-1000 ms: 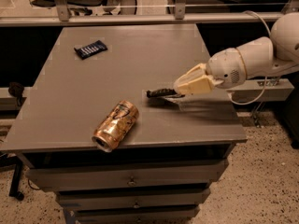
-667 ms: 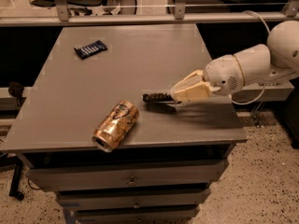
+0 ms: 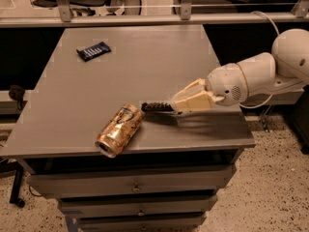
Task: Move rxbar chocolate near orange can
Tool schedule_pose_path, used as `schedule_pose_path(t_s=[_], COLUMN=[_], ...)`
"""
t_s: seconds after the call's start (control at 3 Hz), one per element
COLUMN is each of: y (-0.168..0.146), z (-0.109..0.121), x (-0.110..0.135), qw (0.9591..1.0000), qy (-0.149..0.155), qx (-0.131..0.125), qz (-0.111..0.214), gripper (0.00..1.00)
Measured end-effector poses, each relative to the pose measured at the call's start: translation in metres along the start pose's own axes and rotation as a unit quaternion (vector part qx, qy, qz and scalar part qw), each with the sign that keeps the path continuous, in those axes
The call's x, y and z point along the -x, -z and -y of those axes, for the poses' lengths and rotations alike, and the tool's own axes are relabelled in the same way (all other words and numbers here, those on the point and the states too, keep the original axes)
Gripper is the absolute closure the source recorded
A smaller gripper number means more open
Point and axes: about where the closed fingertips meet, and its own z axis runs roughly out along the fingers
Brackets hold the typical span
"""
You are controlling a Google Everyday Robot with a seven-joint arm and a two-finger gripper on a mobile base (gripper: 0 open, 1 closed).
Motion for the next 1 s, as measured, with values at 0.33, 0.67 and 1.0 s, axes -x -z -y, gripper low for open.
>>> schedule_pose_path(t_s=[0.33,0.67,1.0], y=[-0.0042,-0.0061,-0.0062], z=[-0.0049,-0.007,-0.0073], x=[-0.0006,-0.0035,-0.0054], qw=[1.0,0.9998,0.9997], qy=[-0.002,-0.007,-0.009], qx=[0.003,0.001,-0.001], qz=[-0.008,-0.016,-0.022], gripper=[0.83,0.59,0.36])
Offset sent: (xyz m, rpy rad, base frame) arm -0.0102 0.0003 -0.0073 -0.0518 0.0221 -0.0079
